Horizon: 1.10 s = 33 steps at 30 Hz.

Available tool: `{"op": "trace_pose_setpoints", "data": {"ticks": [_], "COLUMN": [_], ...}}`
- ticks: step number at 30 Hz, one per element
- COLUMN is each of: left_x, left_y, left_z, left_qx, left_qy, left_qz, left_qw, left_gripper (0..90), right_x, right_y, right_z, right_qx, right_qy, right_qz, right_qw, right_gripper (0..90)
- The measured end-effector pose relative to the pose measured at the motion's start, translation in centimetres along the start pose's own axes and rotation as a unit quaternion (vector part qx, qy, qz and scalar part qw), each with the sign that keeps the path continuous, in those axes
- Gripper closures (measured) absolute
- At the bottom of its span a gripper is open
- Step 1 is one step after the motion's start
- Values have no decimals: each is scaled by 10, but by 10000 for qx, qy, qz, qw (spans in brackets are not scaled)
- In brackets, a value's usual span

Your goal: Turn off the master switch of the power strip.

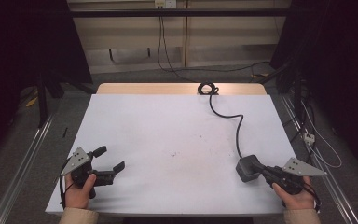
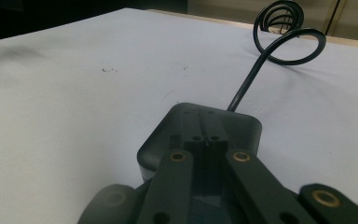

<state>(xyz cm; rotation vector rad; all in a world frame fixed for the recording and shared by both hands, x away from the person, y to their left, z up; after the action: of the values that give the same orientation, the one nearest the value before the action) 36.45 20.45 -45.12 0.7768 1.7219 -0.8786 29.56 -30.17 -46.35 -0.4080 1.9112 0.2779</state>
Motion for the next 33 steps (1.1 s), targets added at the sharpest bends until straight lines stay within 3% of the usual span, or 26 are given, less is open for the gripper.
{"op": "trace_pose_setpoints", "data": {"ticks": [10,20,33], "left_x": [0,0,-1], "left_y": [0,1,1], "left_z": [0,-1,-1], "left_qx": [7,6,-12], "left_qy": [-43,-40,-47], "left_qz": [-52,-40,-30], "left_qw": [10000,10000,10000], "left_gripper": [27,27,27], "right_x": [-2,-4,-7], "right_y": [-2,-1,0], "right_z": [0,1,-1], "right_qx": [37,121,71], "right_qy": [-75,-73,-192], "right_qz": [77,-36,128], "right_qw": [9999,9999,9997], "right_gripper": [900,900,900]}}
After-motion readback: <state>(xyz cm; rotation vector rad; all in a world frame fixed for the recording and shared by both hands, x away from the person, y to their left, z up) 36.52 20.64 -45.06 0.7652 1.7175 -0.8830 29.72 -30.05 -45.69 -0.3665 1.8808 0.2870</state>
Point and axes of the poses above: each handheld gripper's, and its own axes: z roughly forward along the jaws, x roughly out of its underside, y roughly to its left, the point moved 6 cm from there along z, roughly forward along the jaws, and after that the axes turned 13 degrees about x, right-handed, at the moved point
